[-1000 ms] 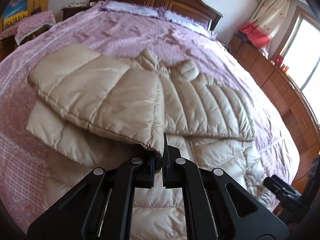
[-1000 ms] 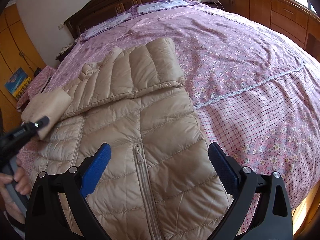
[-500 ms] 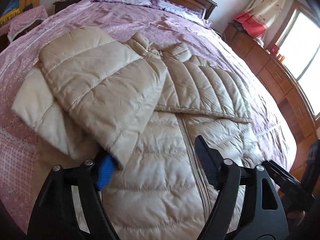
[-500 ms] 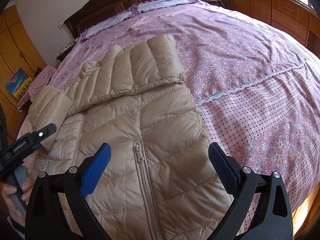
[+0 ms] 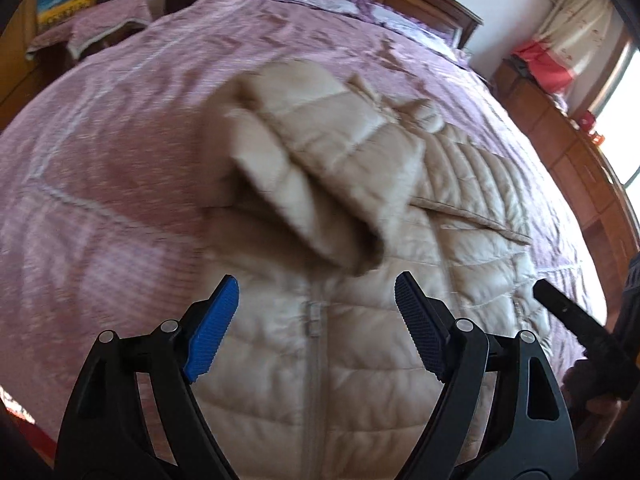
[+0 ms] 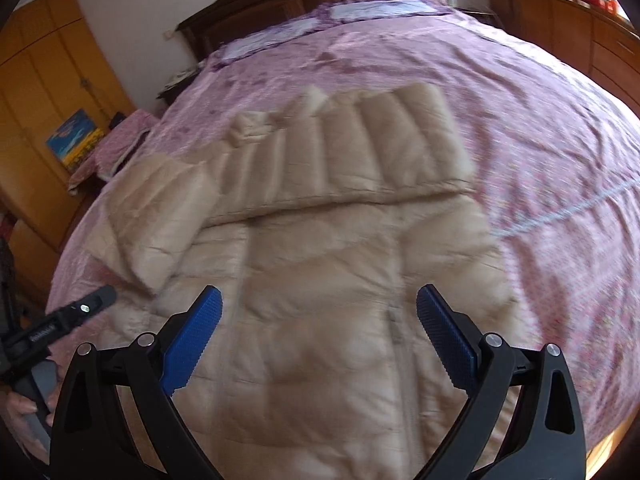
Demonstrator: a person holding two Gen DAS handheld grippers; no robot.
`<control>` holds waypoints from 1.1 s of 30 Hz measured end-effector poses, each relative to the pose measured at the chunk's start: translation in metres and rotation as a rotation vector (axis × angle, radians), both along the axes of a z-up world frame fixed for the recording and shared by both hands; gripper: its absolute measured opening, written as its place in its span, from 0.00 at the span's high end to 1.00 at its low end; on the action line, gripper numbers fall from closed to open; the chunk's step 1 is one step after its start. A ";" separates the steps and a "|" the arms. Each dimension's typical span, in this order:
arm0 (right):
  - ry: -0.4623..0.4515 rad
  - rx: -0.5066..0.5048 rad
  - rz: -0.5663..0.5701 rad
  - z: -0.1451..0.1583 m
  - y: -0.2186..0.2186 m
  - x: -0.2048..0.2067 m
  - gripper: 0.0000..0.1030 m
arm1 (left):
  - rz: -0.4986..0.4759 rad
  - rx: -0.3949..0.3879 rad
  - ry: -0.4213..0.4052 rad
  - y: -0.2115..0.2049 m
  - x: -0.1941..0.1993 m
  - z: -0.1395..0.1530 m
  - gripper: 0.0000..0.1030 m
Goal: Fold large clothes
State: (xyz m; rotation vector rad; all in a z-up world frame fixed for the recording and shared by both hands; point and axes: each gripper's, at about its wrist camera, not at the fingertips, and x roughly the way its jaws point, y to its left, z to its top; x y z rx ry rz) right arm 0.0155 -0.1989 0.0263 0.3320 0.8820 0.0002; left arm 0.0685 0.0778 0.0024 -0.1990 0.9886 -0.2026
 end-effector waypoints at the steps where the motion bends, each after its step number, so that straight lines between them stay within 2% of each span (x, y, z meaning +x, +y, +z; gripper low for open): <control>1: 0.001 0.007 0.020 0.001 0.007 0.004 0.08 | 0.014 0.015 -0.006 0.005 -0.001 0.000 0.22; 7: 0.040 0.097 0.130 -0.001 0.053 0.035 0.08 | 0.085 0.089 -0.007 0.028 0.004 -0.005 0.22; 15: 0.071 0.135 0.208 -0.008 0.111 0.076 0.08 | 0.137 0.092 0.015 0.049 0.003 -0.019 0.22; 22: 0.119 0.159 0.203 -0.028 0.137 0.103 0.09 | 0.155 0.094 0.021 0.059 0.003 -0.026 0.22; 23: 0.122 0.155 0.200 -0.030 0.140 0.106 0.13 | 0.157 0.093 0.024 0.061 0.003 -0.027 0.22; 27: 0.115 0.147 0.207 -0.035 0.142 0.109 0.59 | 0.160 0.089 0.032 0.062 0.004 -0.031 0.22; 28: 0.105 0.149 0.209 -0.034 0.141 0.109 0.65 | 0.158 0.088 0.031 0.062 0.005 -0.031 0.22; 29: 0.092 0.143 0.213 -0.032 0.139 0.108 0.80 | 0.157 0.087 0.029 0.061 0.005 -0.031 0.22; 30: 0.064 0.122 0.210 -0.025 0.137 0.106 0.86 | 0.156 0.087 0.028 0.061 0.005 -0.031 0.22; 33: -0.003 0.082 0.193 -0.007 0.124 0.103 0.89 | 0.149 0.084 0.023 0.058 0.009 -0.030 0.22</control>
